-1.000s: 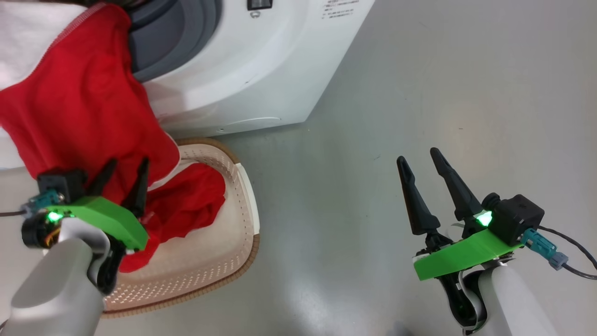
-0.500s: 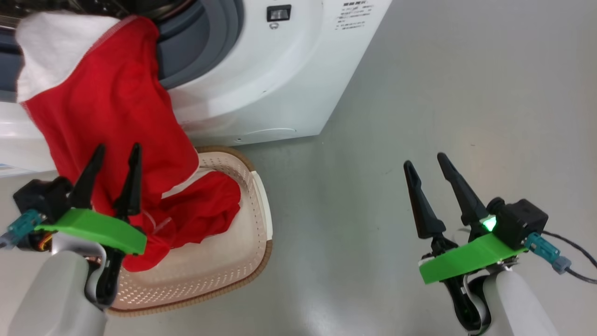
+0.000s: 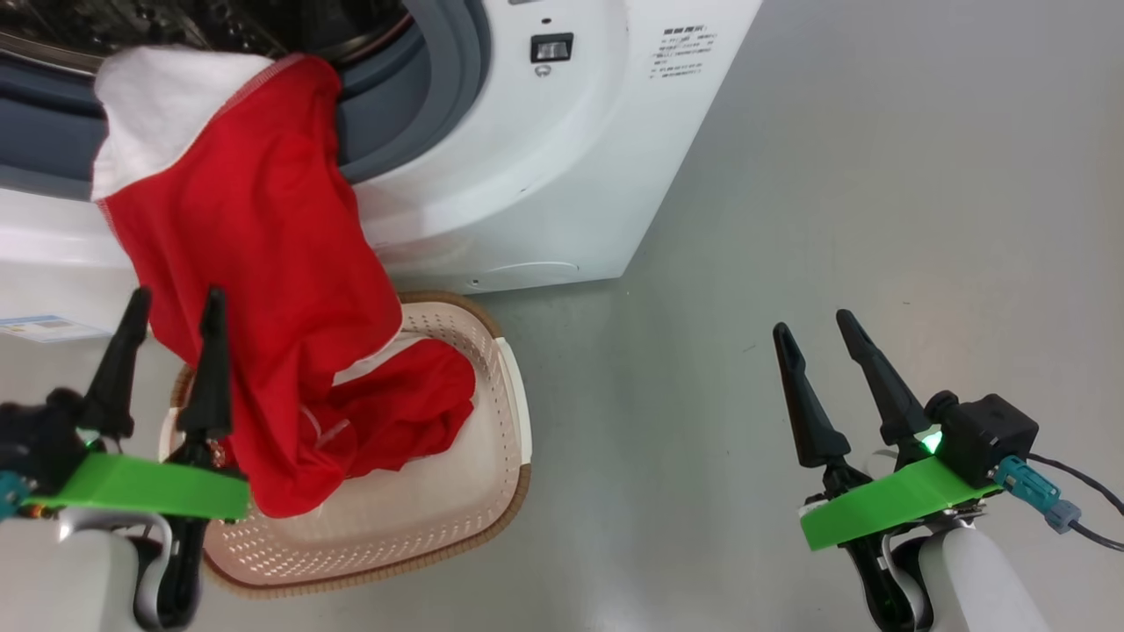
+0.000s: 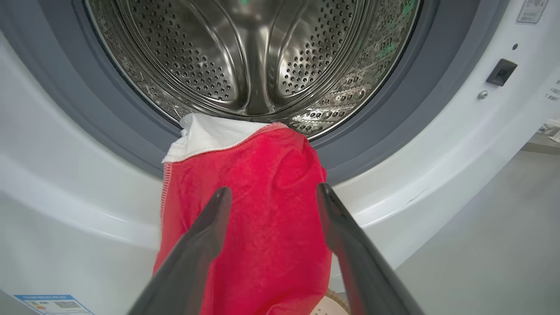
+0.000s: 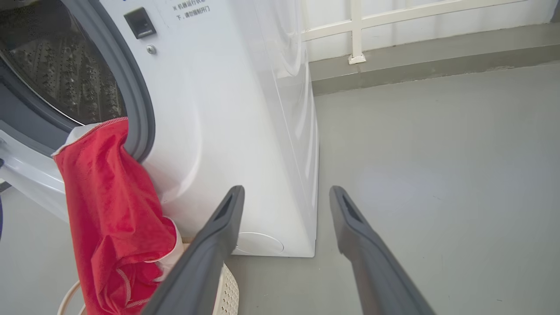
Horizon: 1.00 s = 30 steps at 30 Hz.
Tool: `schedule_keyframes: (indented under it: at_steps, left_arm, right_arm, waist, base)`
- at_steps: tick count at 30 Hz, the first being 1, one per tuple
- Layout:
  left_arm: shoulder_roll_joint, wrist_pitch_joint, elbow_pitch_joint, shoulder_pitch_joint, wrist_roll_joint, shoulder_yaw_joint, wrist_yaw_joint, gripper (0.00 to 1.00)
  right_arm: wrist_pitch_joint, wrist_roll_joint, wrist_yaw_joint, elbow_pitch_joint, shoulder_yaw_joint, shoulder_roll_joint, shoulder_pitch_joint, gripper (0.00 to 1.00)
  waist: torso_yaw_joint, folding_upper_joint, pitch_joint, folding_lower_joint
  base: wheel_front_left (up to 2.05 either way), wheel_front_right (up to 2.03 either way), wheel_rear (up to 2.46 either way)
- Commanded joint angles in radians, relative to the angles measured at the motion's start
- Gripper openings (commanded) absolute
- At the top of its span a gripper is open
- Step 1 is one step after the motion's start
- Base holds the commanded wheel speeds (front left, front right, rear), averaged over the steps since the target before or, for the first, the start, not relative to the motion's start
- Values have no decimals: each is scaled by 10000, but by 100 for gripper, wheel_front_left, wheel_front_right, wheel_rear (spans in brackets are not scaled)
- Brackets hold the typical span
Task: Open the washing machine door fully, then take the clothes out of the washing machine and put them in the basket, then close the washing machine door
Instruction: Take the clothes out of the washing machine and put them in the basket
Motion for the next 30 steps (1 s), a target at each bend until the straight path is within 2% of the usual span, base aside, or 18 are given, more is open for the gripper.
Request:
schedule_keyframes:
  at_steps: [1,21,30]
  left_arm:
    - [205,-80,-431,237,160,521,-29,100]
    - [-181,-80,-2333,2777,407,1623,-29,100]
    - [-230,-80,-2435,2874,374,1755,-29,100]
  right_arm:
    - [-118,-154,16,-233,215,32,218,100]
    - [-118,-247,16,-246,55,32,524,100]
    - [-118,-222,16,-249,50,32,490,100]
  waist:
    - [39,-1,-75,0]
    - [127,-1,-453,0]
    - [120,-1,-346,0]
  base:
    - [0,0,0]
    - [0,0,0]
    - [0,0,0]
